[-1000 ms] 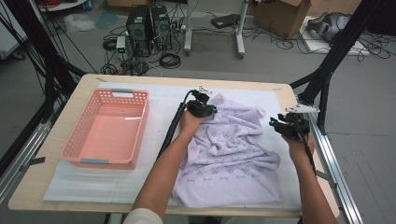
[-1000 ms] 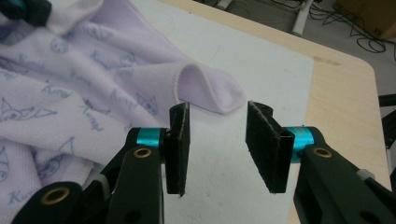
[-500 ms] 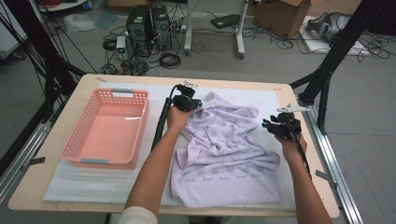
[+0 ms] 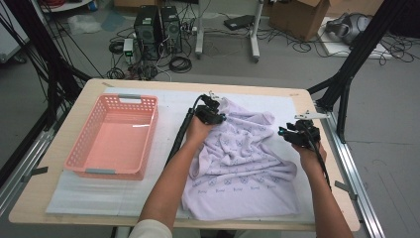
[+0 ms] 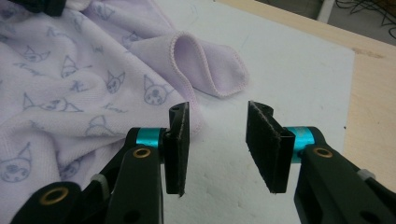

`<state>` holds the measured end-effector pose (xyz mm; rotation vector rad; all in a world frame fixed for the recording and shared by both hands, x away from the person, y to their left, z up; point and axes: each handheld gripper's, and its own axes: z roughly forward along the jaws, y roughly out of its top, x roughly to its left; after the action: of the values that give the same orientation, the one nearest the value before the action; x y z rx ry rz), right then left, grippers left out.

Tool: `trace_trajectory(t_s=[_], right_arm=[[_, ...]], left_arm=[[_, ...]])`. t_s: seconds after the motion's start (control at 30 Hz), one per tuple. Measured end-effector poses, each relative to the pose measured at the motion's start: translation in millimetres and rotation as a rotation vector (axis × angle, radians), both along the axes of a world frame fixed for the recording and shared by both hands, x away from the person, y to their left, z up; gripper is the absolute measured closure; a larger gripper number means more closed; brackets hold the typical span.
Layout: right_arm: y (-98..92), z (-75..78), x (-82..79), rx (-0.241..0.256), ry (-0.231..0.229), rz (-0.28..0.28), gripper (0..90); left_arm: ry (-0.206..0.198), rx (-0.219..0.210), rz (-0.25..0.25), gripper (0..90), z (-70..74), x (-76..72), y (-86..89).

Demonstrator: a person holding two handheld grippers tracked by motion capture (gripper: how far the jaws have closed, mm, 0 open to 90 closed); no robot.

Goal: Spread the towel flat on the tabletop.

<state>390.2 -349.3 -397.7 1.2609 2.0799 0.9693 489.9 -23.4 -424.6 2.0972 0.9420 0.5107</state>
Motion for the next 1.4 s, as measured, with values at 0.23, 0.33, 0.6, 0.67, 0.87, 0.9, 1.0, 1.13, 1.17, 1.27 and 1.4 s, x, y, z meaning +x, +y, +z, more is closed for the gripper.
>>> trace_trajectory(t_s=[0.23, 0.33, 0.6, 0.67, 0.87, 0.9, 1.0, 1.13, 1.17, 1.27, 1.4], right_arm=[[-1.6, -0.4, 0.6, 0.01, 0.003, 0.004, 58.9], [1.3, -2.7, 2.1, 0.004, 0.01, 0.012, 59.0], [4.6, -6.7, 5.0, 0.009, 0.021, 0.015, 59.4], [4.9, -7.7, 6.6, 0.035, 0.02, 0.022, 58.9], [20.9, -19.8, 24.0, 0.116, 0.029, 0.071, 46.9], [23.3, -23.9, 27.6, 0.127, 0.052, 0.077, 44.9], [31.0, -40.7, 40.2, 0.221, 0.126, 0.079, 45.1], [43.3, -48.9, 45.2, 0.204, 0.176, 0.123, 79.8], [44.8, -47.8, 44.4, 0.194, 0.172, 0.139, 82.3], [43.3, -39.3, 39.3, 0.065, 0.146, 0.109, 84.0], [10.1, -30.0, 31.9, 0.026, 0.11, -0.037, 84.2]], left_arm=[[-0.007, -0.055, 0.011, 81.7, 6.4, 2.3, 11.7], [0.021, -0.201, 0.018, 81.1, 9.7, 6.0, 24.9], [0.042, -0.282, 0.078, 80.7, 11.3, 10.7, 44.1], [0.037, -0.273, 0.054, 79.7, 12.0, 9.4, 43.4], [0.029, -0.263, 0.056, 80.0, 14.4, 7.9, 42.2], [0.033, -0.259, 0.056, 80.1, 14.5, 7.9, 43.1], [0.038, -0.266, 0.059, 80.2, 14.5, 8.0, 45.3], [0.031, -0.26, 0.079, 80.2, 16.2, 8.2, 50.4], [0.028, -0.253, 0.09, 80.4, 17.1, 8.0, 52.2], [-0.01, -0.21, 0.14, 83.5, 16.9, 6.0, 57.9], [-0.021, -0.163, 0.243, 84.9, 11.1, 5.8, 70.4]])
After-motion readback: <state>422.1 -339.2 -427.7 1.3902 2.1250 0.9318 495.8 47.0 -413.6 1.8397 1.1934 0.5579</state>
